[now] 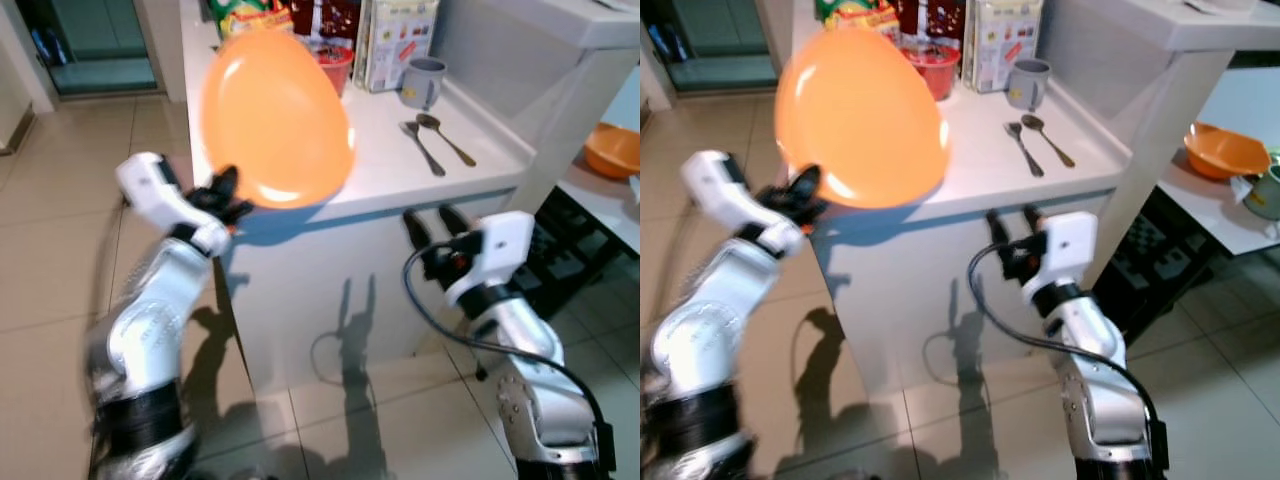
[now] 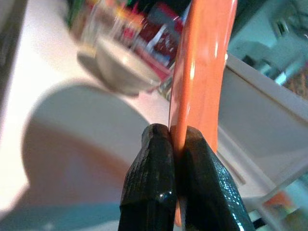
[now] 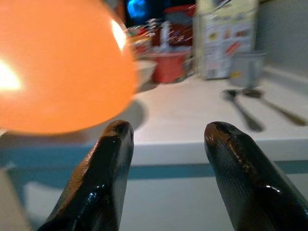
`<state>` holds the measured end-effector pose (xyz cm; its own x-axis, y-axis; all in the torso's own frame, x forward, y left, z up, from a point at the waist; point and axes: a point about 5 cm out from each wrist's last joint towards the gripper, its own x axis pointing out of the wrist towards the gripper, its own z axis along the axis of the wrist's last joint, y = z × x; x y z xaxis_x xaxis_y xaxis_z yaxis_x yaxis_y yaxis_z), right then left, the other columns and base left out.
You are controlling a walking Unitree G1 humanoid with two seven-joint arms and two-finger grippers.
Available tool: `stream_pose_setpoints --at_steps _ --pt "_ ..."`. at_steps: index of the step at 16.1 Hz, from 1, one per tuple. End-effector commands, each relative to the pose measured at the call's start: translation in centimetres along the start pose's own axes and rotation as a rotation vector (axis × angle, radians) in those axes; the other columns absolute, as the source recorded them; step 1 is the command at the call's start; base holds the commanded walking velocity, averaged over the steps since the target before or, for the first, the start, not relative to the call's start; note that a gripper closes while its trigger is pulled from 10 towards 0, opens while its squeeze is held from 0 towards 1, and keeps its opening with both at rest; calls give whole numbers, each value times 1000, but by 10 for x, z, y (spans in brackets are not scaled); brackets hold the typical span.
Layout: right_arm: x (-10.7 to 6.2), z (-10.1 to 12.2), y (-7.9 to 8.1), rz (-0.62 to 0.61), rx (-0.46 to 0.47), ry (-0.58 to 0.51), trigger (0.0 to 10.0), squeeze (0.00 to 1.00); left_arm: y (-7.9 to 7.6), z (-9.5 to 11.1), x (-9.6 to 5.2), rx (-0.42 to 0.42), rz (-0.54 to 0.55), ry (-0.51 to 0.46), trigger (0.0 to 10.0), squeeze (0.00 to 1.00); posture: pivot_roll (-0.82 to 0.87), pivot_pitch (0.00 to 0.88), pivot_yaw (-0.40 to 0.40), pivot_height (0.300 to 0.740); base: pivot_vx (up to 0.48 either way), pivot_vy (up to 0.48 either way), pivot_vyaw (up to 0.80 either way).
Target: Setting the table
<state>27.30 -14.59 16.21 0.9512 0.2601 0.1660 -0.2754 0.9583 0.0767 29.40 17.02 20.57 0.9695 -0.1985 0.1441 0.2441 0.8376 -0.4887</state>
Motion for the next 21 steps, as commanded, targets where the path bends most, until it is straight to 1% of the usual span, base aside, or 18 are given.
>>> stream_pose_setpoints --at_steps 1,2,4,5,8,11,14,16,18,21 --pt "-1 3 -5 -48 -26 -17 10000 0 -19 15 -13 88 -126 -103 6118 0 28 0 -11 740 0 0 0" --pt "-1 3 -5 -56 -41 -11 10000 0 -20 14 -19 112 -134 -105 10000 0 29 0 -17 740 0 0 0" --pt "1 4 -5 -60 -41 -14 10000 0 -21 11 -23 144 -121 -103 10000 0 36 0 -28 740 0 0 0" --pt "4 7 -5 -50 -46 -27 10000 0 -22 7 -23 175 -104 -110 10000 0 38 0 -28 740 0 0 0" --pt "4 8 -2 -52 -41 -36 10000 0 -23 2 -24 191 -110 -104 10000 0 27 0 -22 740 0 0 0" --pt "1 10 -3 -49 -43 -35 10000 0 -28 -1 -23 218 -123 -102 10000 0 16 0 -17 740 0 -480 0" --pt "3 10 -6 -58 -58 -30 10000 0 -25 -7 -24 276 -109 -85 10000 0 24 0 -25 740 0 -480 0" --pt "7 12 -5 -63 -80 -32 10000 0 -22 -11 -20 311 -78 -77 10000 0 22 0 -29 740 0 -480 0" --pt "10 13 -6 -78 -125 -22 10000 0 -19 -16 -15 332 -49 -67 10000 0 24 0 -28 740 0 -480 0" --pt "11 11 -12 -124 -138 -10 10000 0 -21 -23 -8 372 -48 -54 10000 0 22 0 -21 740 0 -480 733"
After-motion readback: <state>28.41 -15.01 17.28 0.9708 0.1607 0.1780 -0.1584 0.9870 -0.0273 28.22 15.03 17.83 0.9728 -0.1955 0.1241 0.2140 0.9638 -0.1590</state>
